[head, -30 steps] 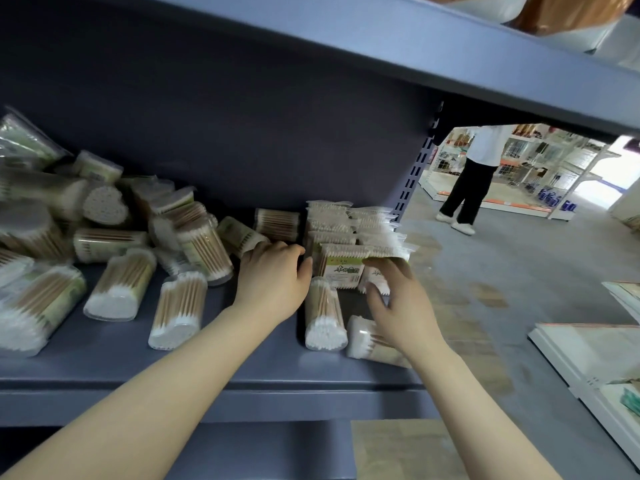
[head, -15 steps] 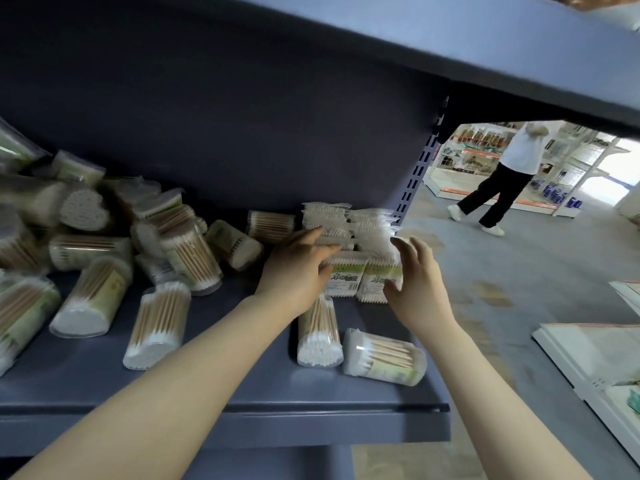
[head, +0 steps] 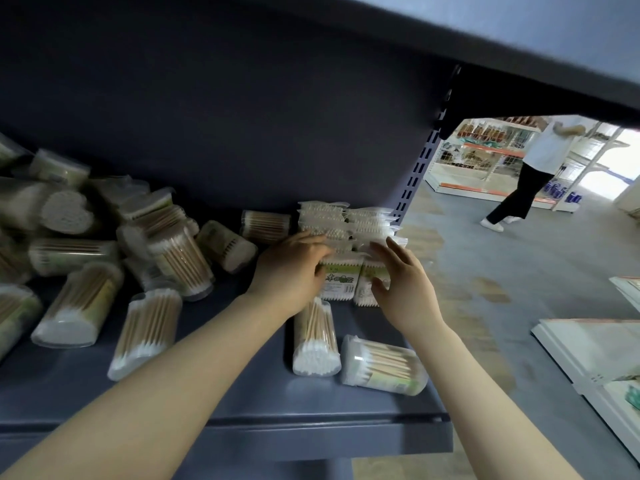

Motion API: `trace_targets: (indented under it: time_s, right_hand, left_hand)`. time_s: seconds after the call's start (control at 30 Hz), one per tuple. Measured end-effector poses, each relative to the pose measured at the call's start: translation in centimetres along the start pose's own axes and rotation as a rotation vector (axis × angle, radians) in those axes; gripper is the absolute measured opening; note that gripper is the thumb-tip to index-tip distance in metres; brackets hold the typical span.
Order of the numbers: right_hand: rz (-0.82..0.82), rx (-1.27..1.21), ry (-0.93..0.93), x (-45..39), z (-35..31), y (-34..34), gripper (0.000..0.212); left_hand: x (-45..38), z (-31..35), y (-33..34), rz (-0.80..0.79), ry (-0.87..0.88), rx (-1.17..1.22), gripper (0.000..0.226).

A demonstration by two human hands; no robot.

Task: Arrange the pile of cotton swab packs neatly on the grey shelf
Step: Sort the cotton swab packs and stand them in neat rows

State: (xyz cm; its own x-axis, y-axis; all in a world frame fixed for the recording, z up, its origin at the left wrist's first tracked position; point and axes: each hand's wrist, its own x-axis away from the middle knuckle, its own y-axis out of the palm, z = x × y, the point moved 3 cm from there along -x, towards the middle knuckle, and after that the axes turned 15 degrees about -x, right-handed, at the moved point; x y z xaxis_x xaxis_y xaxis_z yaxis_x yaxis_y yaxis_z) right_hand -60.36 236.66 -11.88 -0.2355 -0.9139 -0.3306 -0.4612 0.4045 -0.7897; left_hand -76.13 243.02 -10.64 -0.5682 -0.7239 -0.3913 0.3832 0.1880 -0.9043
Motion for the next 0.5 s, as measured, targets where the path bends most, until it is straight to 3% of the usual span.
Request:
trace_targets:
  time_s: [0.23, 0.5]
  right_hand:
    - [-0.012, 0.025, -0.002, 0.2, -0.6, 0.1, 0.058]
    - [-0.025, 0.028, 0.004, 0.3, -0.7, 0.2, 0.059]
  left_hand:
    - [-0.3, 0.0, -0.7, -0.036, -0.003, -0.070, 0.014]
    - [-0.5, -0.6, -1.4, -0.125, 0.017, -0.083, 0.026]
